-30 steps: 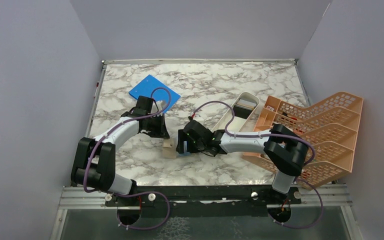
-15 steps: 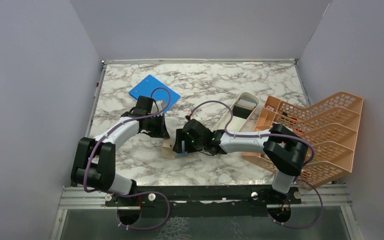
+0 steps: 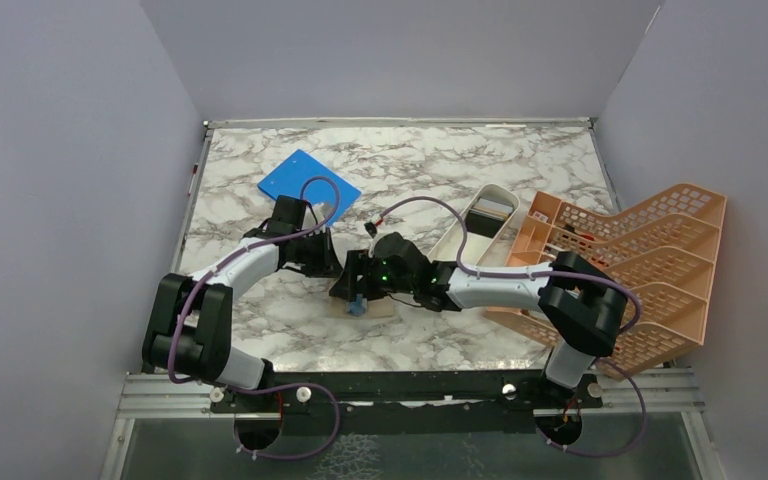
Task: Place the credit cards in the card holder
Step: Open the card holder at the center of the board.
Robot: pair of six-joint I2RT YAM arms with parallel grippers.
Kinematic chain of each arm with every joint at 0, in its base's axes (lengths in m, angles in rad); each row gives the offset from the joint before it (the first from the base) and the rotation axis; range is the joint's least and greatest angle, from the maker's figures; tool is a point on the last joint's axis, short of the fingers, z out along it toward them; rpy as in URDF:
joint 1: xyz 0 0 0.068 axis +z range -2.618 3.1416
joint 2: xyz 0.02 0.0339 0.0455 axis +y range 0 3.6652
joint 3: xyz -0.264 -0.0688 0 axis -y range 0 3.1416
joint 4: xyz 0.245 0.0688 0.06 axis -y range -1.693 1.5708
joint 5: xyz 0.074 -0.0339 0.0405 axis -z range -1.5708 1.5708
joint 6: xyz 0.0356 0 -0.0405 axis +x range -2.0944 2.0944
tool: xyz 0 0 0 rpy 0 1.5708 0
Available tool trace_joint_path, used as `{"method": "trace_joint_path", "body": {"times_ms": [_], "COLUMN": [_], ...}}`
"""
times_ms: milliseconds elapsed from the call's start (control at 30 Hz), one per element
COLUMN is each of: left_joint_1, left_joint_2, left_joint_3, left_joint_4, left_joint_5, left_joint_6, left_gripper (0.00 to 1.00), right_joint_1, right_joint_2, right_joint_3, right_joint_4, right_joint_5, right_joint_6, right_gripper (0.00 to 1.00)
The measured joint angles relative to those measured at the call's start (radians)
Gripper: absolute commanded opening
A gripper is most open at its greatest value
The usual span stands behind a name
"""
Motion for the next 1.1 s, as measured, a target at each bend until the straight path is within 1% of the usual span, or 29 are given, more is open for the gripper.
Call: {"method": "trace_joint_path", "body": {"times_ms": [33,167,267,500,600,733,933,1100], "left_joint_1": [0.000,0.000,0.000,0.000,0.000,0.000,0.000,0.000], "left_joint_2": [0.000,0.001,0.001,0.001,0.000,-0.007,-0.008,-0.008], "left_joint_3": [-0.005,-0.014,-0.014,-0.014,-0.014,-0.014,-0.014,-0.014], "left_joint_4": [0.007,0.018,0.023,0.028,0.029,0.031,0.033,0.033], "left_joint_5": [0.005,0.017,0.026,0.067,0.086,0.100,0.110,0.110], "left_joint_6": [-0.008,-0.032,-0.040,-0.059,-0.066,-0.069,-0.063,-0.054], "left_gripper": [0.01,0.16,0.25,0.37,0.43,0.47,0.49,0.50], "right_joint_1": [0.000,0.000,0.000,0.000,0.000,0.000,0.000,0.000], "right_joint_2": [0.000,0.000,0.000,0.006,0.007,0.007,0.023,0.042], "right_joint_3": [-0.004,-0.015,-0.016,-0.016,-0.016,-0.016,-0.015,-0.015], "right_joint_4": [0.008,0.017,0.015,0.015,0.016,0.021,0.041,0.058], "right_joint_5": [-0.005,-0.008,-0.008,-0.008,-0.008,-0.008,-0.008,-0.008], "right_joint_6": [0.000,-0.006,-0.016,-0.036,-0.047,-0.068,-0.091,-0.118], "right_gripper": [0.68,0.68,0.68,0.67,0.67,0.67,0.67,0.67]}}
